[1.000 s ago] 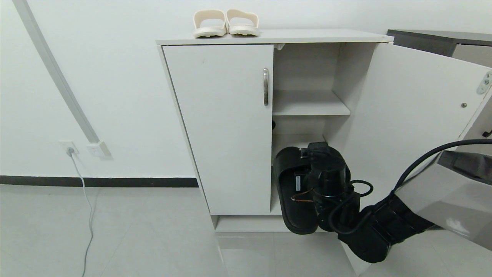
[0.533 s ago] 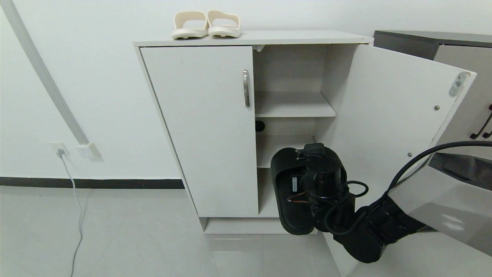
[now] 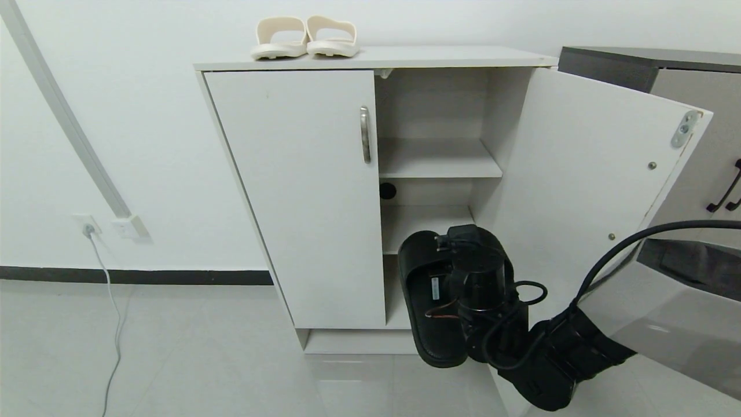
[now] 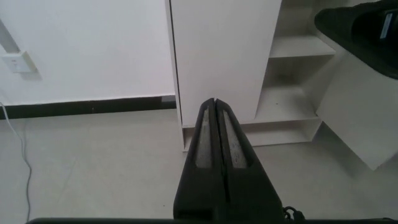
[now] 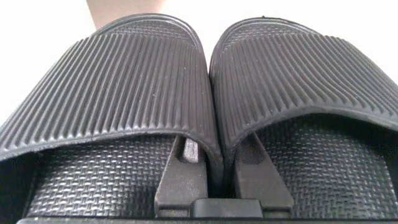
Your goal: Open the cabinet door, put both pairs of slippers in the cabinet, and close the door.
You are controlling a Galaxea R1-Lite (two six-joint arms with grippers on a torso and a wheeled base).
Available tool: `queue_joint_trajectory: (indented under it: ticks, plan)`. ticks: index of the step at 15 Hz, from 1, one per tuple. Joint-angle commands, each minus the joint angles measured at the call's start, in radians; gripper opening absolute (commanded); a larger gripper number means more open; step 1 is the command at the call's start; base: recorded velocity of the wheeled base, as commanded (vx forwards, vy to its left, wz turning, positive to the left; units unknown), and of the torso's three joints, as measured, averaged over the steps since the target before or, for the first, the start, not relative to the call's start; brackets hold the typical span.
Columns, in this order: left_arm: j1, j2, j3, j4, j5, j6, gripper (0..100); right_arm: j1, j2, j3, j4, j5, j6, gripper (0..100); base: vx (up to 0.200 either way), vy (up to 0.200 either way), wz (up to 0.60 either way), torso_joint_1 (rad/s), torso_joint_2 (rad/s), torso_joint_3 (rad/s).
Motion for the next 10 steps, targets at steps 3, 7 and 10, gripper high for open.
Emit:
queue_joint_trajectory:
  ticks: [3,7,10]
  plan:
    - [0.0,0.003,0.0,0.0,0.0,0.0,0,-0.035,0.025,0.004,0.0,-0.001,0.0,0,0.0,0.0,0.0,0.0,0.0,0.0]
    - [0.0,0.003,0.0,0.0,0.0,0.0,0,-0.07,0.03,0.004,0.0,0.001,-0.002,0,0.0,0.0,0.0,0.0,0.0,0.0]
    - [0.0,0.003,0.0,0.0,0.0,0.0,0,-0.089,0.03,0.004,0.002,0.001,-0.002,0,0.0,0.0,0.0,0.0,0.0,0.0]
